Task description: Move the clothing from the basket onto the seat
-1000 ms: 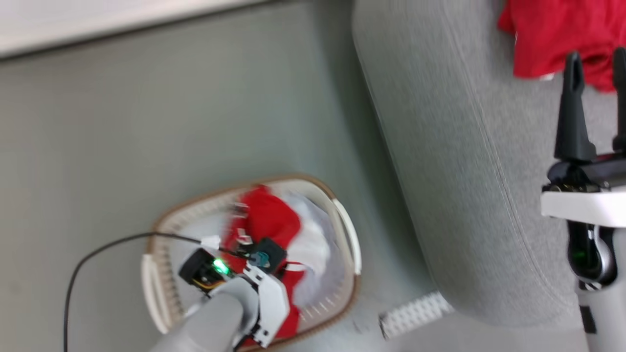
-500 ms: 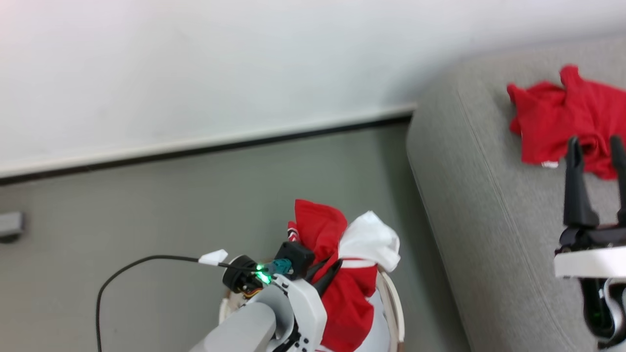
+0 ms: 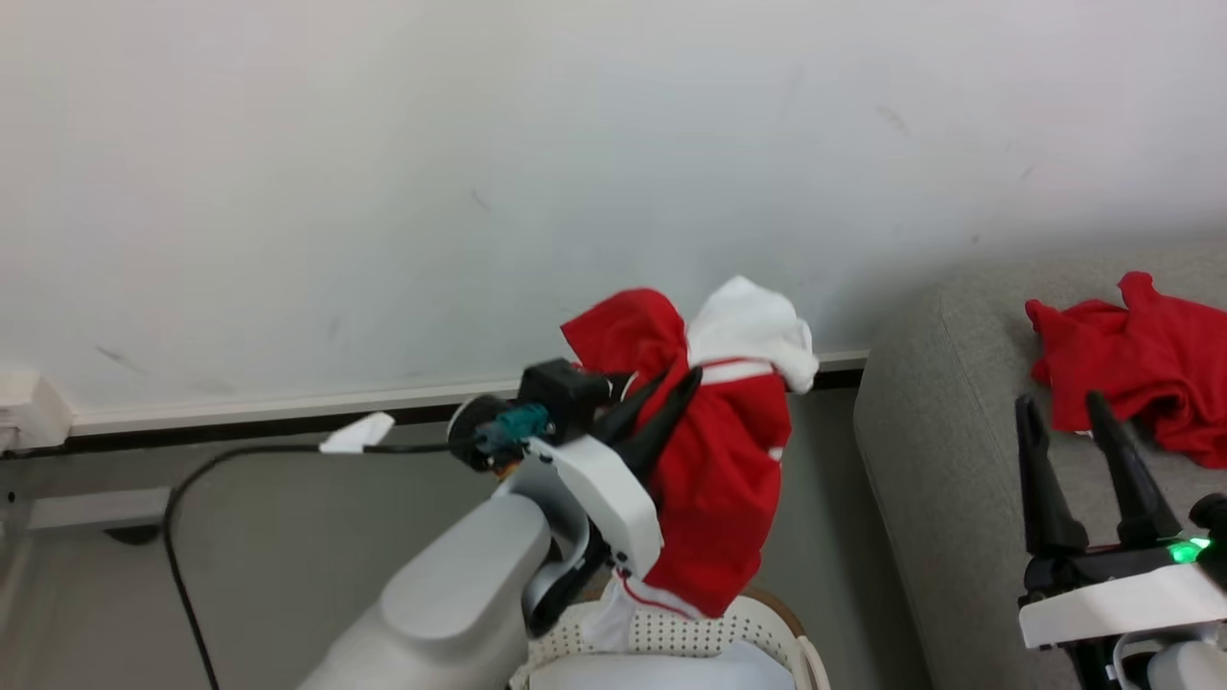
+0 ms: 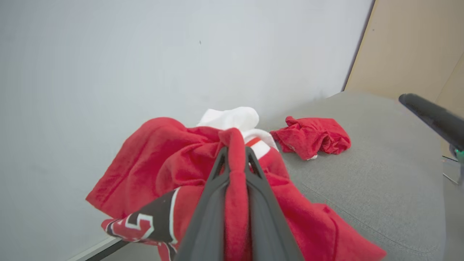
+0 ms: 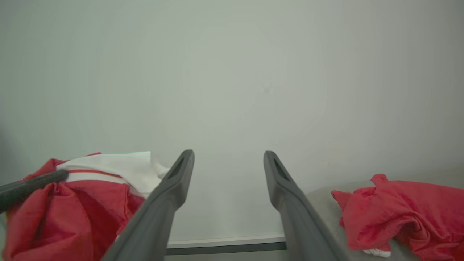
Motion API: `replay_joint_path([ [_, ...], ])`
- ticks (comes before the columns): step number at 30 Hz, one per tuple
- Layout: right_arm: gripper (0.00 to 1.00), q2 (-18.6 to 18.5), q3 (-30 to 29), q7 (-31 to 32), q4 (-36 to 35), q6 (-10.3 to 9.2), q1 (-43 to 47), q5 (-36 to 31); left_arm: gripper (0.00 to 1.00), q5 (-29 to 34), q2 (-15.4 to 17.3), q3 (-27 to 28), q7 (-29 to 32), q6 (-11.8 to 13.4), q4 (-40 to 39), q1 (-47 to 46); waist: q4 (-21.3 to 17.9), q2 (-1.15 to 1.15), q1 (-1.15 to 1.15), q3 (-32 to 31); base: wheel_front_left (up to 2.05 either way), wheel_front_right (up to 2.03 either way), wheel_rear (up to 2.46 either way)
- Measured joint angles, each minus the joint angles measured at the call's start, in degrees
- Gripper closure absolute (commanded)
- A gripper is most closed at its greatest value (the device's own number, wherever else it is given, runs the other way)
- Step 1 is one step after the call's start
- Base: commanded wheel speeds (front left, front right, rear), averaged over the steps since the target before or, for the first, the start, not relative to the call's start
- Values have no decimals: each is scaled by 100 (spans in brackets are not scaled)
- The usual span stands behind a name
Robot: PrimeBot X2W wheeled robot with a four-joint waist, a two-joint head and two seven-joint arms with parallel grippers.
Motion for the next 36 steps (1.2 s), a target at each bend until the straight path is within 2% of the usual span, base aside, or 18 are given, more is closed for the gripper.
replay_joint_path([
  [12, 0, 79, 303, 0, 82, 0, 136, 134, 100, -230, 520, 381, 299, 390, -1145, -207, -20, 0, 1, -113, 0, 0, 0],
  [22, 0, 71, 619, 0, 96, 0, 129, 219, 100, -246, 679, 344, 485, 541, -1551, -89, -20, 0, 2, -88, 0, 0, 0],
  [25, 0, 32, 1056, 0, -85, 0, 133, 516, 100, -247, 675, 313, 524, 541, -1588, -87, 25, 0, 2, -87, 0, 0, 0],
  [32, 0, -342, 2432, 0, -475, 0, 121, 912, 100, -275, 622, 248, 542, 528, -1583, -88, 163, 0, 2, -75, 0, 0, 0],
  [36, 0, -408, 3152, 0, -247, 0, -116, 992, 100, -282, 564, 200, 550, 523, -1569, -89, 242, 0, 2, -72, 0, 0, 0],
])
